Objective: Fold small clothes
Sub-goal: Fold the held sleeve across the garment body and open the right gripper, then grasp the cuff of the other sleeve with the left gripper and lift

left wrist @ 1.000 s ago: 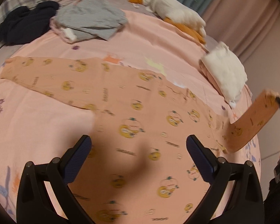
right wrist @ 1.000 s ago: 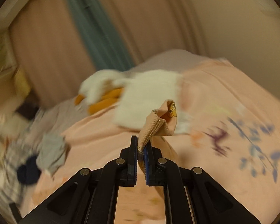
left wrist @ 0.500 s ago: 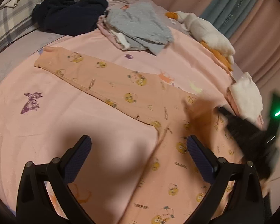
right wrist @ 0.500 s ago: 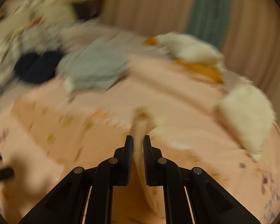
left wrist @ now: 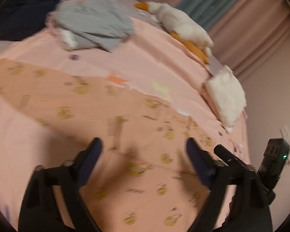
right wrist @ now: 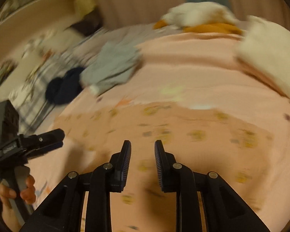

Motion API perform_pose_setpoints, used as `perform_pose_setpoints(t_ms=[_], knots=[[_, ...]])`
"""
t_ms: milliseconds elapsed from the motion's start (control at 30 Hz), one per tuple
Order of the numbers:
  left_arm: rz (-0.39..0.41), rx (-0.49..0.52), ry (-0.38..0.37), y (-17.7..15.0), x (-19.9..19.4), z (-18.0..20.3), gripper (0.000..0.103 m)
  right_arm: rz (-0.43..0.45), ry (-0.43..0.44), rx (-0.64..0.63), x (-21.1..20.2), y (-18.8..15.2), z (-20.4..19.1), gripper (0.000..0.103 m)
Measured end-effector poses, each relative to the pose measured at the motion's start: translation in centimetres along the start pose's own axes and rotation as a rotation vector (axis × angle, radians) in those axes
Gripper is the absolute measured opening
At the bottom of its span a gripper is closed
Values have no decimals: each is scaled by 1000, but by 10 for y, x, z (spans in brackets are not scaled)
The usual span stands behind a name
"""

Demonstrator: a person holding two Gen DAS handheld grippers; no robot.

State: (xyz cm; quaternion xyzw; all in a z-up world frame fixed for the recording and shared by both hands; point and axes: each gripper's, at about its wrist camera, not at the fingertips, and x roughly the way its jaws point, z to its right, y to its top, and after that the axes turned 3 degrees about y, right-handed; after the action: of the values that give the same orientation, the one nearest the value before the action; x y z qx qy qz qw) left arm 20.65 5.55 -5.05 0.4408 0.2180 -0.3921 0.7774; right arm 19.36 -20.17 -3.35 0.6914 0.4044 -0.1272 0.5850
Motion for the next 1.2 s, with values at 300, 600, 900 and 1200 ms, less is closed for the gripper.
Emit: perform_pose_setpoints(t_ms=[300,600,900,1200], knots=[[-154,-1,65,-14,89,4,25,-43,-109,158,4,-41,70,18],[-105,-110,-18,-6,55,-40,71,-46,-53,272,-12,-61,93,19],[175,-478,85,11,-45,-200,75,-2,17,239,-30,-62,65,19],[325,-736,-34,24,-70,-301,72,3,47,225,-23,-59,29,19]])
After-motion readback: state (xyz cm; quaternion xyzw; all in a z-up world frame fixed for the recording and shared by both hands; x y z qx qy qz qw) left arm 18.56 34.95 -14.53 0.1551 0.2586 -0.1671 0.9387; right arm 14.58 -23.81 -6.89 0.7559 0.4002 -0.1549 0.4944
